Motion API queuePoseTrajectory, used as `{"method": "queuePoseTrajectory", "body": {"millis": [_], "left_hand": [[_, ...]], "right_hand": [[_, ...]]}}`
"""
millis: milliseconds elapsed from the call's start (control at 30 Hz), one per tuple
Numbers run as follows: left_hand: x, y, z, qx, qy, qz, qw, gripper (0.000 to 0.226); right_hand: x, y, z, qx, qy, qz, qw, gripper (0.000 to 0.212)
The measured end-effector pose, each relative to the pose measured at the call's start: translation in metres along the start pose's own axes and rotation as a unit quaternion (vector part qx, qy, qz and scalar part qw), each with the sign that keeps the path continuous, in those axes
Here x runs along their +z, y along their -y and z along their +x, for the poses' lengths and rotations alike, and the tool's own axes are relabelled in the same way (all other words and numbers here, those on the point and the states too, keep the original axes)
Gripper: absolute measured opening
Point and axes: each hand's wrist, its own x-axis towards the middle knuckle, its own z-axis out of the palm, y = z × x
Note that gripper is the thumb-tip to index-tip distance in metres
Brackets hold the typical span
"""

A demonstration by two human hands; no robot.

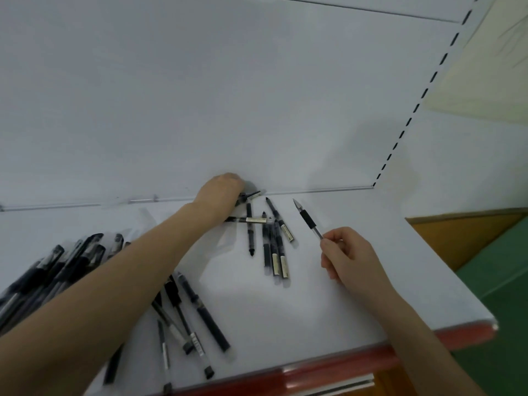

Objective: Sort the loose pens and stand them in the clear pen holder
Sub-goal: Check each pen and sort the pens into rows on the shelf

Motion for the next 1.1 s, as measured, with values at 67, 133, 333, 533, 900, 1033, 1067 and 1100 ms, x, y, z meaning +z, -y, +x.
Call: {"method": "queuePoseTrajectory", "body": {"millis": [67,133,333,533,900,1033,1067,1100], "left_hand": [[0.002,0.002,0.004,-0.008,0.003,0.025,1.0,0.026],[0.002,0.004,0.006,-0.013,0.011,0.042,0.999,0.022],[-0.002,0.013,-0.005,-0.038,0.006,0.029,0.999,0.026],[-0.054,-0.001,-0.057,-0.133,-0.133,-0.555,0.81,0.016],[-0.091,-0.012,-0.137,-0.118,-0.18,-0.824,0.525,0.012],[-0.093,-0.013,-0.148,-0.113,-0.192,-0.819,0.529,0.013],[-0.093,-0.014,-0.15,-0.111,-0.194,-0.815,0.534,0.013],[-0.094,-0.014,-0.152,-0.108,-0.197,-0.811,0.54,0.013]], "right_hand": [[-0.001,-0.001,0.0,-0.002,0.0,-0.002,1.0,0.012],[-0.001,-0.002,0.0,-0.003,0.001,-0.002,1.0,0.011],[0.001,0.001,0.0,-0.001,0.012,-0.008,1.0,0.013],[0.003,0.042,-0.019,-0.093,0.015,0.063,0.994,0.015],[0.032,0.082,-0.065,-0.299,0.043,-0.001,0.953,0.021],[0.036,0.085,-0.067,-0.285,0.053,-0.003,0.957,0.023],[0.036,0.085,-0.068,-0.285,0.054,-0.005,0.957,0.023],[0.036,0.086,-0.069,-0.283,0.054,-0.009,0.958,0.023]]}}
